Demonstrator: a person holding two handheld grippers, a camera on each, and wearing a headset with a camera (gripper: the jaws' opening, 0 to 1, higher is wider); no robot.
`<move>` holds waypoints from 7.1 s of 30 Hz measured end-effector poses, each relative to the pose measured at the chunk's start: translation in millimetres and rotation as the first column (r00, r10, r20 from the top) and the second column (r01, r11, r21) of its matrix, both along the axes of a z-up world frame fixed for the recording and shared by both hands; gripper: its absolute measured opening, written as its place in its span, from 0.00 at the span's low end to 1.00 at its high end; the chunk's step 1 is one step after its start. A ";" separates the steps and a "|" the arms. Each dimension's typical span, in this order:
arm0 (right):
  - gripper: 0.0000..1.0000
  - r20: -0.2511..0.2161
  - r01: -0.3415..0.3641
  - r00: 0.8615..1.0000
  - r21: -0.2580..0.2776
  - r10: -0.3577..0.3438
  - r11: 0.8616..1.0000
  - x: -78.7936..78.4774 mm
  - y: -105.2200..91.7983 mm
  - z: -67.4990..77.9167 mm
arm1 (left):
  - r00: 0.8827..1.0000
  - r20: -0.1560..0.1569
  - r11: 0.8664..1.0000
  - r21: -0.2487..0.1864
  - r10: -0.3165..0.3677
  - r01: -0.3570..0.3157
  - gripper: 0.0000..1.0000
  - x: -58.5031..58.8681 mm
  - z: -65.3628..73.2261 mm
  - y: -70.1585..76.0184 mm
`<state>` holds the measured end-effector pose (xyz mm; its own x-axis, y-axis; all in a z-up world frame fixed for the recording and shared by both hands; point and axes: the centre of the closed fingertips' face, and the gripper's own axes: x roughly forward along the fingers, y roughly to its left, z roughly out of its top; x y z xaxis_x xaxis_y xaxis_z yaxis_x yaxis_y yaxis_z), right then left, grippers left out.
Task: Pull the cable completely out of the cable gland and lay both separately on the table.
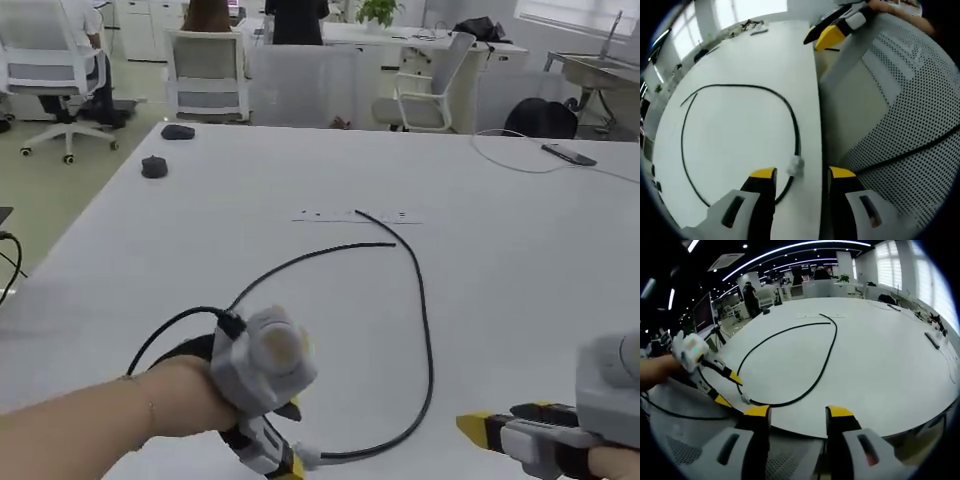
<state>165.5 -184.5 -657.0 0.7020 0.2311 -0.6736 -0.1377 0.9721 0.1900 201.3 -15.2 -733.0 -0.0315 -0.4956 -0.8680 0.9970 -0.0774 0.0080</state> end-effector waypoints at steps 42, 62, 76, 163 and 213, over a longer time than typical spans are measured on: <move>0.36 -0.126 -0.526 0.840 0.053 0.528 0.849 -21.5 64.4 16.0 | 0.988 0.078 0.964 -0.245 0.130 -0.107 0.16 -12.8 91.9 -11.0; 0.26 0.011 -0.819 0.564 -0.118 0.826 0.561 30.1 165.5 2.8 | 0.926 0.373 0.986 -0.167 0.061 0.003 0.16 -5.8 83.3 -0.9; 0.12 -0.009 -0.864 0.455 -0.246 0.890 0.440 22.1 174.3 -5.3 | 0.922 0.385 0.989 -0.142 0.027 0.030 0.16 -9.4 77.1 -3.8; 0.05 -0.318 -0.742 0.627 -0.522 0.711 0.421 52.0 93.9 -45.4 | 0.937 0.226 0.957 -0.176 0.267 -0.230 0.17 17.8 66.8 26.0; 0.03 -0.263 -0.812 0.508 -0.463 0.820 0.354 39.0 127.8 -43.9 | 0.912 0.263 0.948 -0.145 0.314 -0.284 0.02 33.6 65.9 43.0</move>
